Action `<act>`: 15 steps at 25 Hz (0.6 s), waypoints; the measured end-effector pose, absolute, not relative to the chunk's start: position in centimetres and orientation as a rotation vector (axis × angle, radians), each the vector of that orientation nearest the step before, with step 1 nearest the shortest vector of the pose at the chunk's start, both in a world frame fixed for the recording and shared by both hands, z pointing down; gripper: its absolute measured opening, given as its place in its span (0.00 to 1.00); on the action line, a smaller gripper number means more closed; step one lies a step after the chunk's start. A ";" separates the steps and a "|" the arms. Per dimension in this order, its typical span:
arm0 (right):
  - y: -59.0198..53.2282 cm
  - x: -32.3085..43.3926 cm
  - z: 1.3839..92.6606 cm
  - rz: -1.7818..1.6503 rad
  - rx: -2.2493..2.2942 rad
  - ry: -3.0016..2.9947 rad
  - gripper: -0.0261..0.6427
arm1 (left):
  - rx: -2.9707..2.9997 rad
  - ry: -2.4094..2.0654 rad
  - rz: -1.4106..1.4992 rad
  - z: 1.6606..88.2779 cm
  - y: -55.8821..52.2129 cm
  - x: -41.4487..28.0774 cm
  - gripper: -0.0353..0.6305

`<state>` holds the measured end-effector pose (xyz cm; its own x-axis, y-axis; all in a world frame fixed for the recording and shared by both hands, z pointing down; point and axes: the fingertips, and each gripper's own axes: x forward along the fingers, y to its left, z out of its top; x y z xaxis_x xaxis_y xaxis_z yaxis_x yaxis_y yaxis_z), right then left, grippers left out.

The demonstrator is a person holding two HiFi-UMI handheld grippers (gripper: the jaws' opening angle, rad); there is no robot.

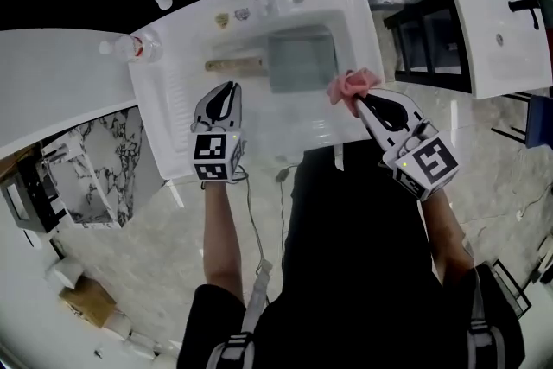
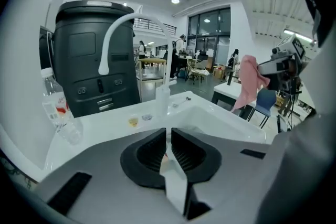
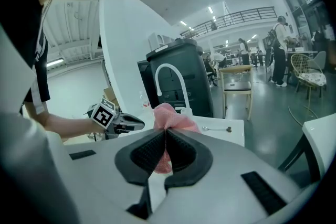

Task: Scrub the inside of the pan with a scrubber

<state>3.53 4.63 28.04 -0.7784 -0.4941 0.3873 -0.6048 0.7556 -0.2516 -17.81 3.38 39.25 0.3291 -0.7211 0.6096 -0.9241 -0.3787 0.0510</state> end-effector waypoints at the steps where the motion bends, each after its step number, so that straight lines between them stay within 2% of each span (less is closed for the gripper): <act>1: 4.3 3.3 28.8 0.546 0.847 -2.654 0.08 | 2.210 -1.446 0.734 40.0 3.0 -17.9 0.12; 15: 0.5 -0.7 40.7 0.705 0.757 -2.495 0.08 | 2.116 -1.310 1.039 50.0 -0.4 -19.1 0.12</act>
<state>-0.68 0.54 40.66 -0.7548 -0.3818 0.5333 -0.6044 0.7206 -0.3396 -19.11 -0.38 49.98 0.2685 -0.5593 0.7843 -0.8909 -0.4538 -0.0187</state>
